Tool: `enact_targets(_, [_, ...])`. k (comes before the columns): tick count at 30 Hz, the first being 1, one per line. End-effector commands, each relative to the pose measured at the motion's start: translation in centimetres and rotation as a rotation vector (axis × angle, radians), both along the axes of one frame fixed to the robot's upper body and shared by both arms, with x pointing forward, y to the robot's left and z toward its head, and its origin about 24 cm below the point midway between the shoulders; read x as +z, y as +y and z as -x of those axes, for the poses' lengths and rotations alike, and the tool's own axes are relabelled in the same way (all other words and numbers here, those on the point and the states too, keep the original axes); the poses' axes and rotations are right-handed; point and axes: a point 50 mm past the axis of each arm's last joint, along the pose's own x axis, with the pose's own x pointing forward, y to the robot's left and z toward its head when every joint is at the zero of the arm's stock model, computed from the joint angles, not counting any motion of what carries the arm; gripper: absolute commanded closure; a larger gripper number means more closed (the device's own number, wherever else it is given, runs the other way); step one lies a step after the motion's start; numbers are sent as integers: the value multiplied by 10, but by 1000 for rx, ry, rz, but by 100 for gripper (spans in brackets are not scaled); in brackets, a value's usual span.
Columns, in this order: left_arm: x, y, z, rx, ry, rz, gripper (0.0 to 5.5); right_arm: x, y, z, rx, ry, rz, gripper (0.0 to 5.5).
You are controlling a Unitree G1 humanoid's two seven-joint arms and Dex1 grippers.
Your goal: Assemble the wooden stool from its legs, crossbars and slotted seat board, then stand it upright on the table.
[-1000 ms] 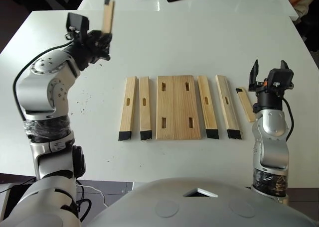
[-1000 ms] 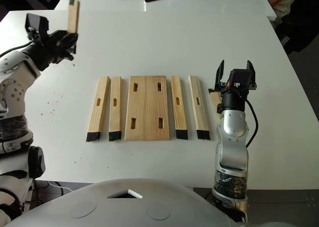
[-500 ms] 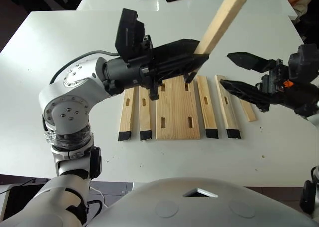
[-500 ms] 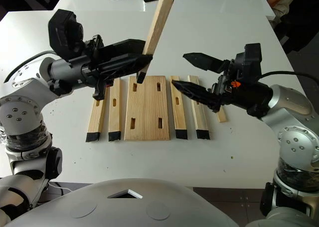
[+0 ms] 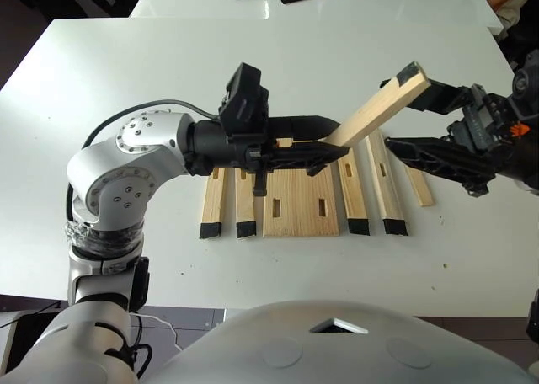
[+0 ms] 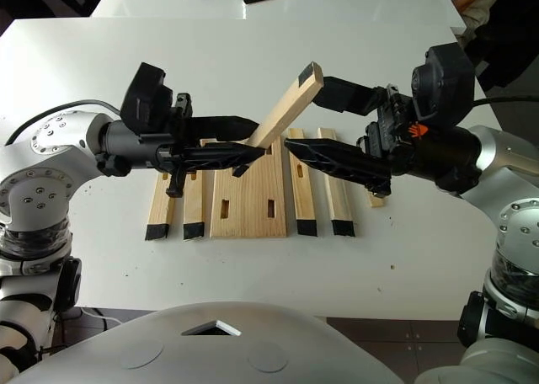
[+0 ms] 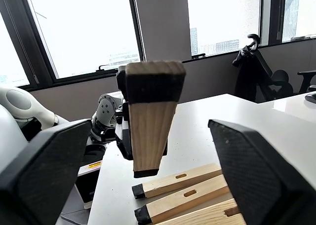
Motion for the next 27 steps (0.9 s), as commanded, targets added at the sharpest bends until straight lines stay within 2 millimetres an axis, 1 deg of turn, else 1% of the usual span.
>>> enact_targets(1, [-1,-1,5,-27,-43,-18,419,-1,8,3,24,-10,55,117])
enact_targets(4, [-4,-1,5,-28,-48,-23,419,-4,11,6,50,-11,70,117])
enact_targets(5, [-4,-1,5,-30,-51,-25,419,-5,12,8,59,-12,72,134])
enact_targets(6, [-4,-1,5,-31,-52,-27,419,-6,14,9,65,-13,71,138])
enact_targets(11, [-7,-3,4,-43,-58,-56,419,-6,17,14,93,-22,76,218])
enact_targets(14, [-8,-4,5,-44,-62,-69,419,-3,17,14,96,-28,59,263])
enact_targets(16, [-9,-3,6,-45,-64,-72,419,-2,17,14,97,-33,58,284])
enact_targets(17, [-10,-3,6,-43,-67,-75,419,-2,17,14,99,-34,61,303])
enact_targets(23, [-11,-1,-1,16,-112,-89,419,-3,14,11,77,-40,93,384])
enact_targets(24, [-10,0,-2,28,-118,-86,419,-4,13,10,74,-42,100,405])
enact_targets(27, [-5,1,-9,69,-133,-67,419,-7,11,10,66,-43,132,419])
